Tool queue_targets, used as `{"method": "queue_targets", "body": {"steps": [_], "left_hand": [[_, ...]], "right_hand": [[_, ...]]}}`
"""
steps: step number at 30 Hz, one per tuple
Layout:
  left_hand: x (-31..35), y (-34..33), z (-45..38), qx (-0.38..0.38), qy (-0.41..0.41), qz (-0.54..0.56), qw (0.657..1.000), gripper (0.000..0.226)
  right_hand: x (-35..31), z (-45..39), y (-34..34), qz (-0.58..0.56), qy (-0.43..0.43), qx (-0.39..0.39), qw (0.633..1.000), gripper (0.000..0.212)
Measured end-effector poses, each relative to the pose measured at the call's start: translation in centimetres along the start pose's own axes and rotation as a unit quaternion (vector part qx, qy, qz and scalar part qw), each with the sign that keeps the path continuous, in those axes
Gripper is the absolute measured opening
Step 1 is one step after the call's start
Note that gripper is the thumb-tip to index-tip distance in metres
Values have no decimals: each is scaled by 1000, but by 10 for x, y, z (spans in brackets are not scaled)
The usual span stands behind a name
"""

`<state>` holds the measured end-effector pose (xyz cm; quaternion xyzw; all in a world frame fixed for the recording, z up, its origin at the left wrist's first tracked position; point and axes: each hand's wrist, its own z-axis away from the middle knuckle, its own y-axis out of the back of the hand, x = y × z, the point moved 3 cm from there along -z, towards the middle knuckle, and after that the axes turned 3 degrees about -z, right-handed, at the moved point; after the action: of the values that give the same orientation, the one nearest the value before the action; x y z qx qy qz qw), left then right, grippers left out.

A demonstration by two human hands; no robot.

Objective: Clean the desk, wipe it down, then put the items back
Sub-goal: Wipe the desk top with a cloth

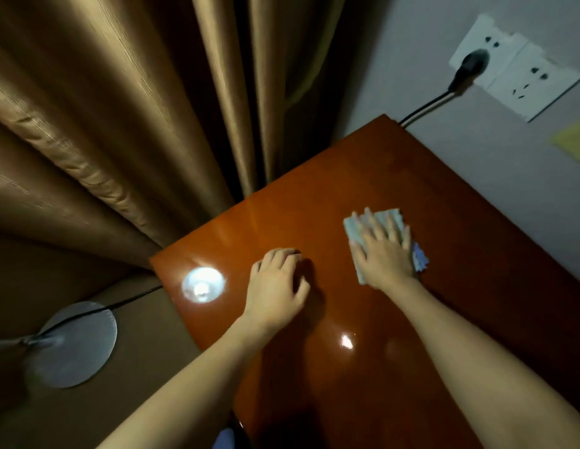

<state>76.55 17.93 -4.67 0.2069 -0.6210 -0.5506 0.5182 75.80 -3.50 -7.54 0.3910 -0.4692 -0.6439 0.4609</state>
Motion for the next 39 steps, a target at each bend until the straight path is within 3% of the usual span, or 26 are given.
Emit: {"method": "queue_targets", "body": {"steps": [2,4,8,10,12,18,21,23,26,30,32,35,39], "left_hand": [[-8,1,-6,3,5,-5,1000,43],[-19,2,-11,2,19,-26,999,44],[-26,4,-24,4,19,-52,998,44],[-18,3,-32,11,12,-48,999,44],[-4,0,-40,9,-2,-44,999,46],[26,-12,-58,-6,-50,-35,998,52],[24,-16,-66,-3,-58,-50,997,51],[22,-18,-70,1,-61,-63,996,50],[21,-20,-74,9,-56,-81,995,51],[27,-23,-80,13,-45,-77,996,49],[31,-25,-85,14,-47,-75,996,50],[36,-27,-91,20,-50,-69,996,53],[37,-29,-93,29,-59,-69,995,58]], "right_hand": [[-17,-26,3,-28,-68,3,997,57],[-45,-38,5,-49,-66,8,997,57],[-71,-24,1,-5,92,-6,996,58],[-55,-5,-3,17,184,-3,983,59],[-27,8,-9,40,209,-6,977,59],[47,-26,7,12,45,-12,999,63],[39,-63,18,-26,-57,15,998,56],[21,-84,22,-46,-71,19,996,55],[3,-86,22,-18,6,2,1000,56],[29,-43,10,29,170,-15,985,58],[60,-28,8,27,182,-16,983,59],[108,-27,15,20,100,-19,995,59],[118,-73,30,-30,-89,31,995,58]]}}
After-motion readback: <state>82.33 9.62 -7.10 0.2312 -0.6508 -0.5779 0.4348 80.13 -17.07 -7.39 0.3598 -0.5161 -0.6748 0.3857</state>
